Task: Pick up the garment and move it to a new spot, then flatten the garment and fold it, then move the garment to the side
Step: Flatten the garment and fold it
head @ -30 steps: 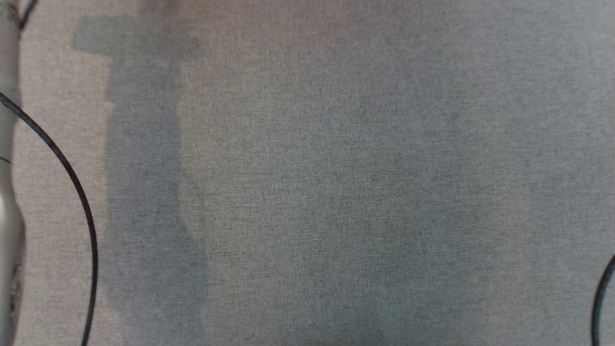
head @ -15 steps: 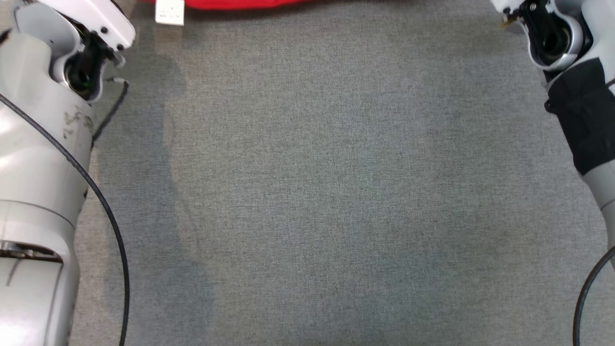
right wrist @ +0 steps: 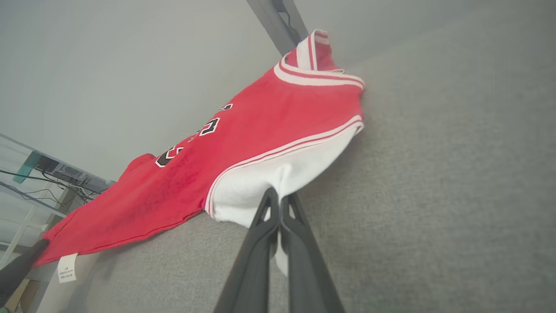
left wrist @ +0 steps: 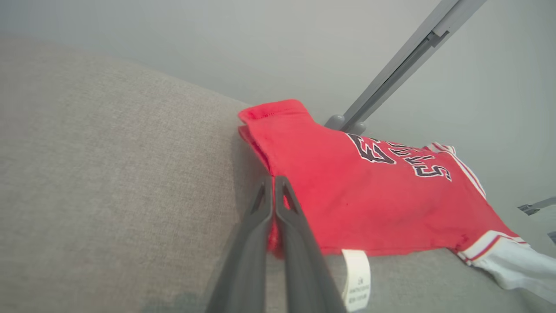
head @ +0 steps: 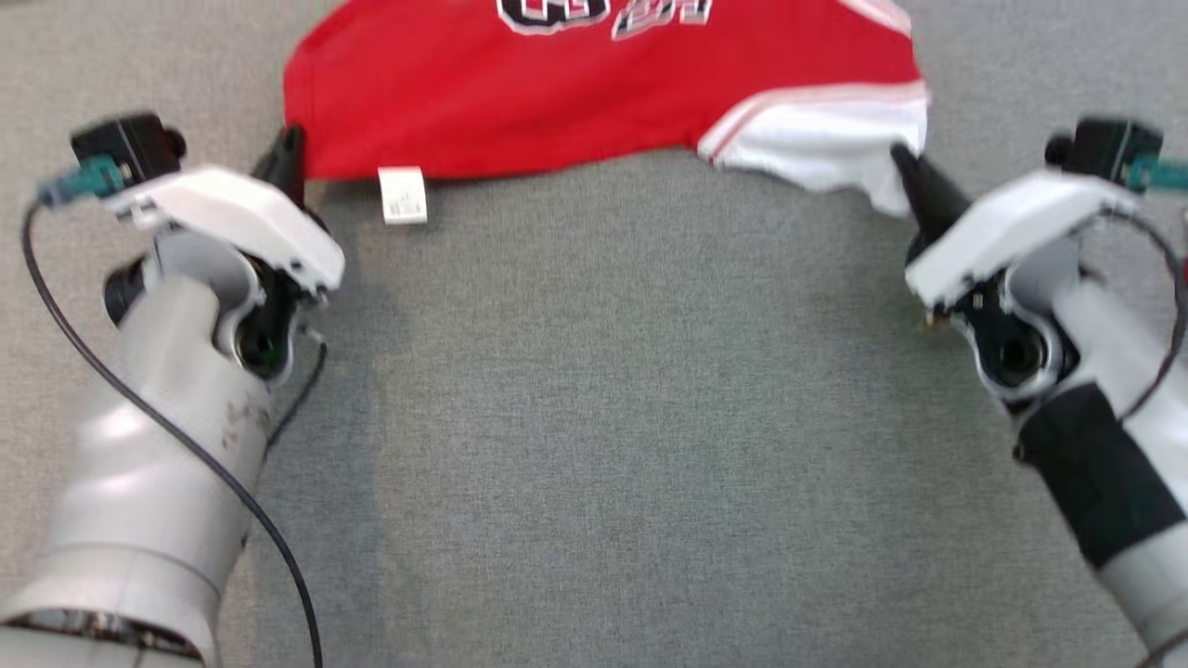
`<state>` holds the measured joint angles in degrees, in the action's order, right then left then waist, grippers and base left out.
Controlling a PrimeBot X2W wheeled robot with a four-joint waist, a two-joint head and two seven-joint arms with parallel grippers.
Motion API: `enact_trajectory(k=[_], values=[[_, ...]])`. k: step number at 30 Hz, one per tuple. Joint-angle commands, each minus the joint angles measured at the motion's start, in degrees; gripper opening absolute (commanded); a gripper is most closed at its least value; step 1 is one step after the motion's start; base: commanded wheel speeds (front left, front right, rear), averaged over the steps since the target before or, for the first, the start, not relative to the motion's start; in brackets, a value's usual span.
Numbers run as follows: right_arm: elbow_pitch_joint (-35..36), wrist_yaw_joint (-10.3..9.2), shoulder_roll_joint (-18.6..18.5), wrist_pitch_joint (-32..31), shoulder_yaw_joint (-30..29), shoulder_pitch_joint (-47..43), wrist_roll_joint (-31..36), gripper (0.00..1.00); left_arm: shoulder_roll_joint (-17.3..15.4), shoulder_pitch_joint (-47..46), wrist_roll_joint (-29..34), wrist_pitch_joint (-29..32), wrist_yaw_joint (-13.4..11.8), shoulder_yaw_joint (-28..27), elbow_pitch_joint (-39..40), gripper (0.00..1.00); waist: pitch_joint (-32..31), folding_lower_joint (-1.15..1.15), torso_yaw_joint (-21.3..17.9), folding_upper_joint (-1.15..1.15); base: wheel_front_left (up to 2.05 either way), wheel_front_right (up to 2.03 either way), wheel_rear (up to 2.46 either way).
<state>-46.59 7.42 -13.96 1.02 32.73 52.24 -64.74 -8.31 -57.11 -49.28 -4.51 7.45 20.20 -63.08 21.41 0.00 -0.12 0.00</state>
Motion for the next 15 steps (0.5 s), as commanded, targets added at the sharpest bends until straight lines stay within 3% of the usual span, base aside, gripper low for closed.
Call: enact_trajectory(k=[1,8,15], values=[[1.28,0.14,-0.67,0.56,0.3,-2.5,-0.92,0.0,-0.51,1.69,-0.01,-0.97,0.03,0.54,0.64,0.0,-2.54,0.0,-0.02,0.0,0.0,0.0,0.0],[10.46,0.14,-2.8,3.1,2.15,-17.12,-4.37,0.0,-1.85,14.22,-1.85,-5.7,0.03,3.02,7.43,0.0,-7.76,0.0,-0.73,0.0,0.0,0.0,0.0],[19.39,0.14,-4.5,5.32,1.58,-32.52,-6.87,0.0,-3.97,26.85,-3.87,-4.76,0.02,4.84,15.89,0.0,-11.33,0.0,-0.06,0.0,0.0,0.0,0.0]])
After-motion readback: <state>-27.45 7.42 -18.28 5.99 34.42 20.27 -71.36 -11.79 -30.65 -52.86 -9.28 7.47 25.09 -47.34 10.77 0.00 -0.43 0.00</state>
